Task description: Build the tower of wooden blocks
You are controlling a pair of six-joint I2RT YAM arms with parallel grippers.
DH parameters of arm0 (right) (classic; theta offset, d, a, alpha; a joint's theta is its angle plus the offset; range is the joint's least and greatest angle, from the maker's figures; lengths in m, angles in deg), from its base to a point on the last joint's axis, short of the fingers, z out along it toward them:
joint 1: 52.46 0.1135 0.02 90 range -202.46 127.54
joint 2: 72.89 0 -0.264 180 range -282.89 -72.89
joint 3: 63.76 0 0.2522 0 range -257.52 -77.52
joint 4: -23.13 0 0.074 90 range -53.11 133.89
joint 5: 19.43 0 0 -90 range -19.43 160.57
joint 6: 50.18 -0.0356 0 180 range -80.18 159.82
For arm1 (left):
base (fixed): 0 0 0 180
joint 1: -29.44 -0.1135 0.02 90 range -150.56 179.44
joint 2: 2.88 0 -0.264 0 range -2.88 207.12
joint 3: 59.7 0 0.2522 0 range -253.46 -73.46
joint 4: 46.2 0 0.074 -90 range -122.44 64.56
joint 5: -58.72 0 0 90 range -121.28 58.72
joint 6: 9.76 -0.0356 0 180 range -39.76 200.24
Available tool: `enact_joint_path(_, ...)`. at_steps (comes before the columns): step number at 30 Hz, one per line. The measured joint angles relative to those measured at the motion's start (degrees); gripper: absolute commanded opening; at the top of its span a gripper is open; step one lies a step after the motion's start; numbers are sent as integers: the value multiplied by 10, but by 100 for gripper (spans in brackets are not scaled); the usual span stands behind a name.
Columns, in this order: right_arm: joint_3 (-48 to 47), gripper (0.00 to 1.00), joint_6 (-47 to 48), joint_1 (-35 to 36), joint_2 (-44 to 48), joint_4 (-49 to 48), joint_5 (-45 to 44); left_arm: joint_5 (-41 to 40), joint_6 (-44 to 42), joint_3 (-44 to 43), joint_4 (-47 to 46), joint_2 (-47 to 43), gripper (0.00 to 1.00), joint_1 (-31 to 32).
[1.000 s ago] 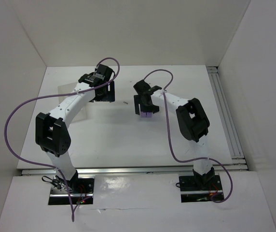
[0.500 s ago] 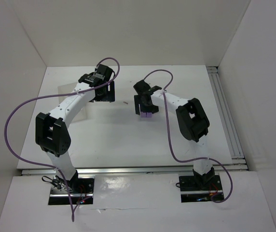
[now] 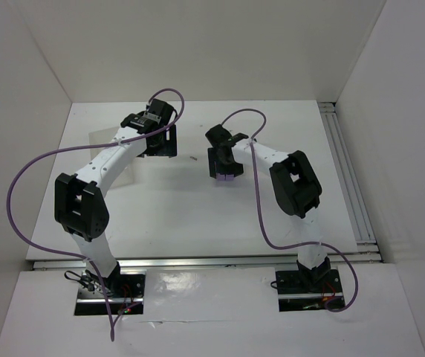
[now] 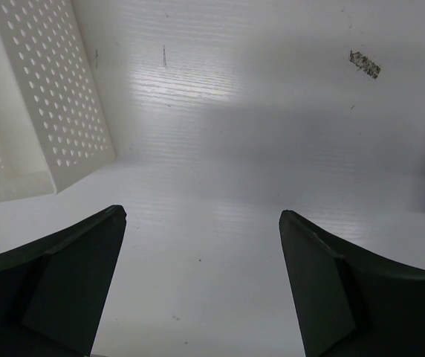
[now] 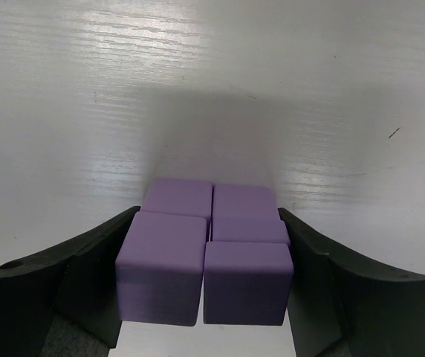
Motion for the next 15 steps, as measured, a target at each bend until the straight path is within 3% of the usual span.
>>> enact_joint_path(15, 0, 69, 0, 0, 0, 0, 0, 0, -2, 0, 0, 0, 97, 0)
